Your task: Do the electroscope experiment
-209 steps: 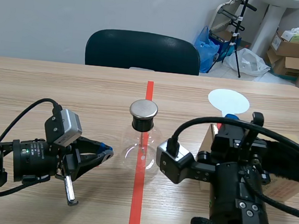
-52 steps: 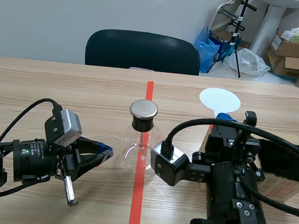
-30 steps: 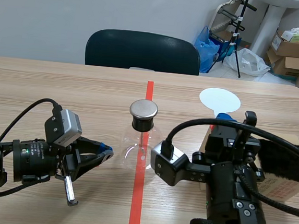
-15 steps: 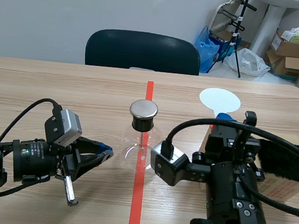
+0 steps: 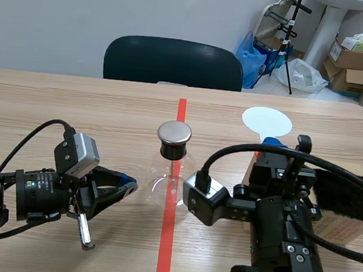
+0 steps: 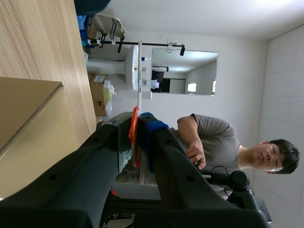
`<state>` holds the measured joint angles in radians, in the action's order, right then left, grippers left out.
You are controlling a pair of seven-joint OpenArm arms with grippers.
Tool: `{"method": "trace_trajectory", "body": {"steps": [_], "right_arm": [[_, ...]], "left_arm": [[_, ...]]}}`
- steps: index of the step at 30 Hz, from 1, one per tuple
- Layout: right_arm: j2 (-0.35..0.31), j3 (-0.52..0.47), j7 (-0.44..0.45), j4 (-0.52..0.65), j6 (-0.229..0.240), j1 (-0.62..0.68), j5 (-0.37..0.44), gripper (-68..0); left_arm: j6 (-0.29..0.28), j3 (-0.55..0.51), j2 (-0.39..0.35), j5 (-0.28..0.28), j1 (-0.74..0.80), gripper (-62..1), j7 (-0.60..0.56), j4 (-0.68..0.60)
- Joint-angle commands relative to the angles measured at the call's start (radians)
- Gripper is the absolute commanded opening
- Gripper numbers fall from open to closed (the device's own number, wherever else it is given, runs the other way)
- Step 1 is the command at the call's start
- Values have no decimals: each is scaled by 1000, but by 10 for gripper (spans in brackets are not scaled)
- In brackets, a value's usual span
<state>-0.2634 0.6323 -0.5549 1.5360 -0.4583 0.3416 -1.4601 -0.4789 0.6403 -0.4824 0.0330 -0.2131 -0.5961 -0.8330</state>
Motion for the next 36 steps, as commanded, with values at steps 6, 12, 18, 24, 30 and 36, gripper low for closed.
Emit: {"method": "trace_trajectory", "body": {"steps": [6,12,18,24,30,36], "right_arm": [[-11,-4,0,13,-11,-14,-1,-665],[-11,-4,0,13,-11,-14,-1,-665],[-11,-4,0,13,-11,-14,-1,-665],[-11,-4,0,13,-11,-14,-1,-665],[-11,-4,14,13,-11,-14,-1,-665],[-11,-4,103,13,-11,-14,-1,-665]], "left_arm": [[-2,-12,2,-13,-3,-578,-14,-23],[-2,-12,2,-13,-3,-578,-14,-23],[-2,-12,2,-13,-3,-578,-14,-23],[-2,-12,2,-13,-3,-577,-14,-23],[-2,-12,2,-13,-3,-578,-14,-23],[-2,-12,2,-13,-3,-577,-14,-23]]}}
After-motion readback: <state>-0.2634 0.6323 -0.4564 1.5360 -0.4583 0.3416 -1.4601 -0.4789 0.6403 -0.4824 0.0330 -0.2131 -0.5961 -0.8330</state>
